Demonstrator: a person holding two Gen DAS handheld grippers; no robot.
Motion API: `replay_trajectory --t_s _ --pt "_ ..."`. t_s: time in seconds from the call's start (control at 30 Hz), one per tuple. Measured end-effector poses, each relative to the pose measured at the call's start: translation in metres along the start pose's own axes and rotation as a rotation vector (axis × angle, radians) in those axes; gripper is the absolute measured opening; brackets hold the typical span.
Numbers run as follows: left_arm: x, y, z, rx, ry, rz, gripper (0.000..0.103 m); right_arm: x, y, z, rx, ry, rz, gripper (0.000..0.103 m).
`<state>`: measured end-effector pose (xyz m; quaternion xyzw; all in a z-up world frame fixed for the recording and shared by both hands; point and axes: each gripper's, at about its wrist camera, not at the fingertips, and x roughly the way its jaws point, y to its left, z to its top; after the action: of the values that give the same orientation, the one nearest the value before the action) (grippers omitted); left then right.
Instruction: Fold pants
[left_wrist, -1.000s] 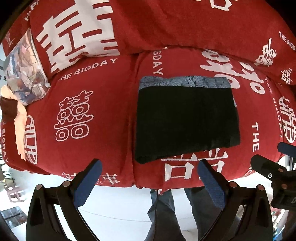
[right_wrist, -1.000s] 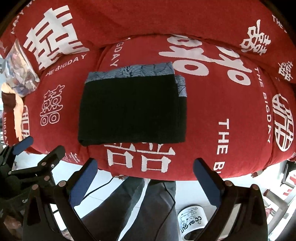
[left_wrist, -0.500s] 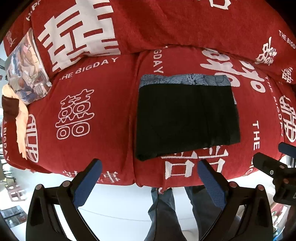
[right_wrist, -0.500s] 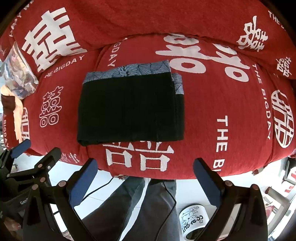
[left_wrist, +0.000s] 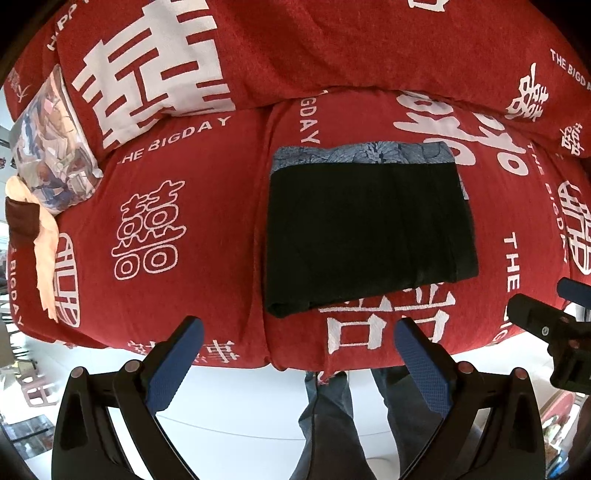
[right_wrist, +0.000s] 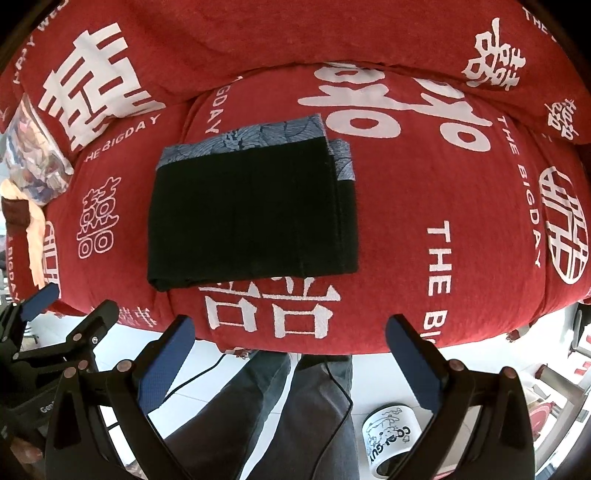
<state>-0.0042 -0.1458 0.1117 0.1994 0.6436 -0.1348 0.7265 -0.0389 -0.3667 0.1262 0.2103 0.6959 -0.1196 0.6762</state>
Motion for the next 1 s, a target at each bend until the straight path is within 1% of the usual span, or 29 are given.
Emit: replay_trajectory --t_s 0.4,0.6,1.0 --pt "0.004 -0.003 -0.004 0.015 0.006 -0.009 0.103 0.001 -0.004 0.002 0.005 0.001 0.003 0.103" --pt "0.004 -0.002 -0.002 0.002 -0.012 -0.014 0.103 0.001 -0.002 0.001 0.002 -0.005 0.001 0.103" --pt "0.01 0.002 0.002 0.0 0.013 -0.017 0.103 0.004 0.001 0.001 0.003 -0.002 -0.004 0.103"
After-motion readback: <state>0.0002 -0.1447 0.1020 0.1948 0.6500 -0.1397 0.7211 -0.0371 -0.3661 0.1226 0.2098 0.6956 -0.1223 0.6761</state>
